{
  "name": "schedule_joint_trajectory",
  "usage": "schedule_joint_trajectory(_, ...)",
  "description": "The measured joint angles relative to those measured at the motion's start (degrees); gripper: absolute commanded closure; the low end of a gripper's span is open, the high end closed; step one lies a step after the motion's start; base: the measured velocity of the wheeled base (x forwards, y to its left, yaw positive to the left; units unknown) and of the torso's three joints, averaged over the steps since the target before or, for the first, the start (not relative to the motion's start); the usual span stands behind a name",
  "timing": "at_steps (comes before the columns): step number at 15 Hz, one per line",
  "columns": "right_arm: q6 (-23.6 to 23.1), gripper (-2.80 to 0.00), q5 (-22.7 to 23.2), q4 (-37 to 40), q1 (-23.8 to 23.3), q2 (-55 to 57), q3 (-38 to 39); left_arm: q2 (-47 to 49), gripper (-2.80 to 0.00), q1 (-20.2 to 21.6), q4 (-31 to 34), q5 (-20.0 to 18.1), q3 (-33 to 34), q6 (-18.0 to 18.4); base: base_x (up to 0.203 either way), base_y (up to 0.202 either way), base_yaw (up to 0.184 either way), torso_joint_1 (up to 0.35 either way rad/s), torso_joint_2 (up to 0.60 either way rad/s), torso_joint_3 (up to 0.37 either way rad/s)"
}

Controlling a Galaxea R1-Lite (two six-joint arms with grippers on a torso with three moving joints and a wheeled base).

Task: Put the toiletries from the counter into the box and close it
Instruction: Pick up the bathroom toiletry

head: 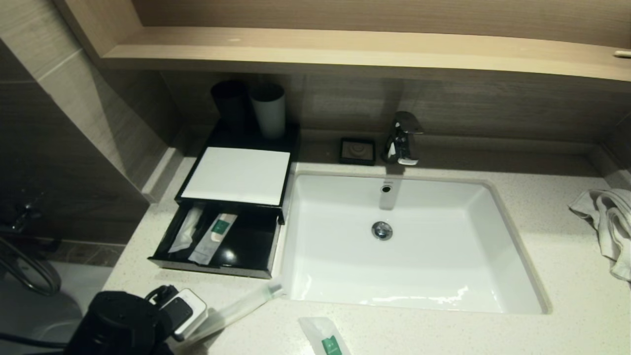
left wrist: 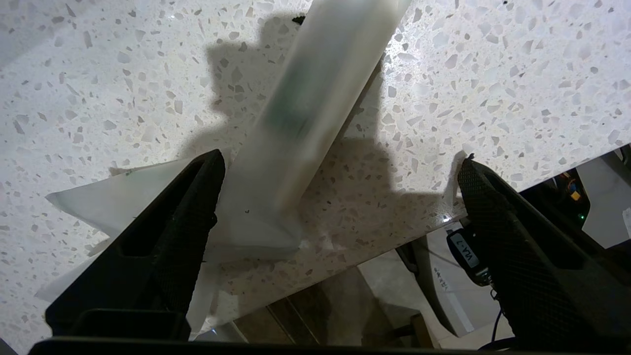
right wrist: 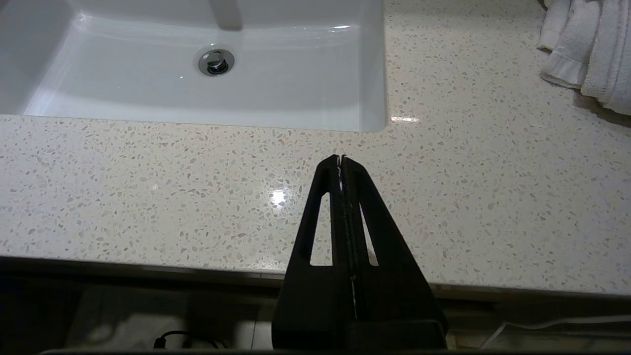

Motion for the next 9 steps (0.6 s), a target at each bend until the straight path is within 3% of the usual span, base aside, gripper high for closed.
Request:
schedule_joint_trajectory(2, 0.0, 0.00, 0.0, 0.0, 0.0, 0.0, 0.0, 0.2, -2.80, 0.0, 0.0, -0.1, 0.0, 0.0, 0.000, 0.000, 0.000, 0.000, 0.00, 0.000)
schedule_joint_trajectory(3, 0.0, 0.00, 0.0, 0.0, 0.0, 0.0, 0.0, 0.3, 0.00, 0.0, -0.1, -0.1, 0.1, 0.0, 0.000, 0.000, 0.000, 0.000, 0.00, 0.000)
schedule_joint_trajectory(9, 0.0, 0.00, 0.0, 0.0, 0.0, 0.0, 0.0, 0.6, 0.00, 0.0, -0.1, -0.1, 0.1, -0.1, 0.000, 0.000, 0.000, 0.000, 0.00, 0.000)
